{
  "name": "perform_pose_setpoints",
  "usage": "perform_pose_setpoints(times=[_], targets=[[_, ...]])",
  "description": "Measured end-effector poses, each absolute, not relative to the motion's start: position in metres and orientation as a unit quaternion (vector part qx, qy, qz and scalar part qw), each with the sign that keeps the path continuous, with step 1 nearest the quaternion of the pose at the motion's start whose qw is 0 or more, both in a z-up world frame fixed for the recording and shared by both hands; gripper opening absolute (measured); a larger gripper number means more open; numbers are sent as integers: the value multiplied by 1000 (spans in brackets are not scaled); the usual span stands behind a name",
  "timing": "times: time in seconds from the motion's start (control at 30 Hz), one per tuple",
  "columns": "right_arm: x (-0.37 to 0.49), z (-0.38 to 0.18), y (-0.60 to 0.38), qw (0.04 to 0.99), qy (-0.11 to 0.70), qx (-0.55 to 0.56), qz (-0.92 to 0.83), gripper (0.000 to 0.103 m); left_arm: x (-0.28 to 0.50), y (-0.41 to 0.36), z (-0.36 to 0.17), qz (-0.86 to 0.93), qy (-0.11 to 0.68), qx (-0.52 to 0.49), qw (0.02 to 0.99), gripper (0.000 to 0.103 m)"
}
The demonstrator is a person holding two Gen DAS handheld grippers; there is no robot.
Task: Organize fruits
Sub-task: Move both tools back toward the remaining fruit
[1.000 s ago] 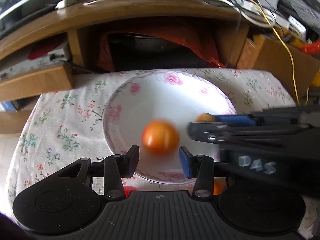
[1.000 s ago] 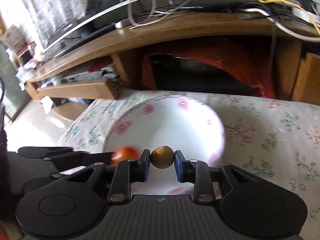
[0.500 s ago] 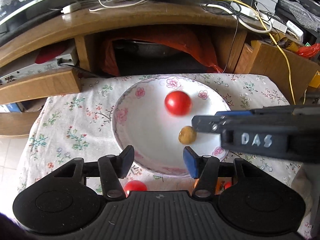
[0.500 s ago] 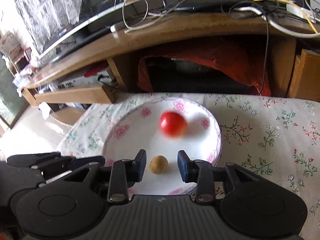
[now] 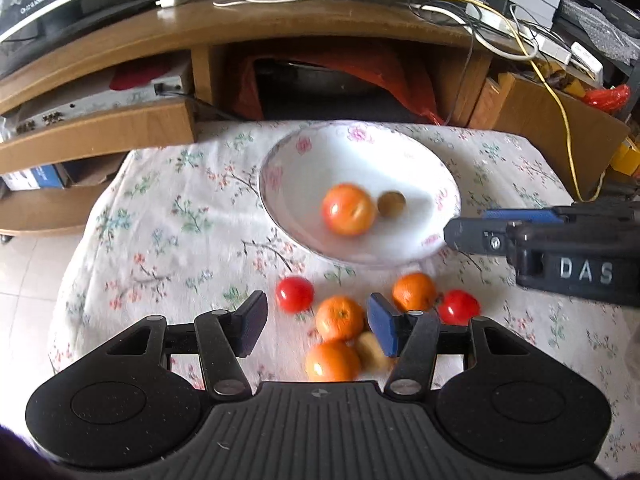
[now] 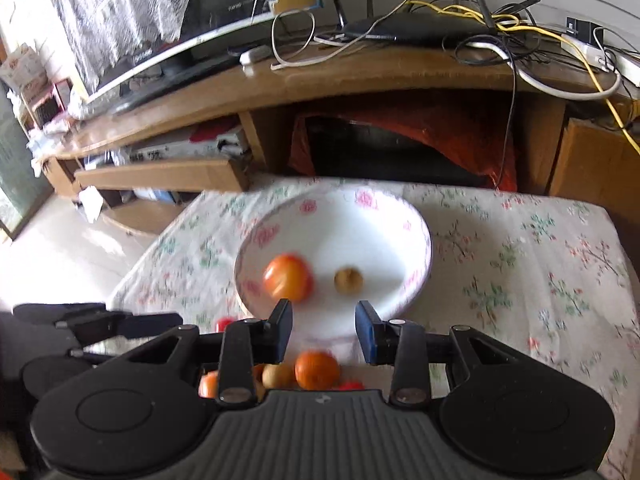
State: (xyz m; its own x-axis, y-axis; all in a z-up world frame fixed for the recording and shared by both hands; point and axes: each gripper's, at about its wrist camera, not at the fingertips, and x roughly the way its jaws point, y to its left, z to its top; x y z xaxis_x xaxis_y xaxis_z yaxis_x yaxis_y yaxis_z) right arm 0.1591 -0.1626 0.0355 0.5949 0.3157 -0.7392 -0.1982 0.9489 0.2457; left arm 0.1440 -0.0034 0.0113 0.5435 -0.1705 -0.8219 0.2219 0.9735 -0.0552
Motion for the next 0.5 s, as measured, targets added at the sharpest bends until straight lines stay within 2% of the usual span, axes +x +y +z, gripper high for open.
perform_pose_setpoints(times=[0.5], targets=[[124, 37, -171, 877, 466, 33, 115, 26, 126, 11, 11, -99, 493, -13, 864, 66]])
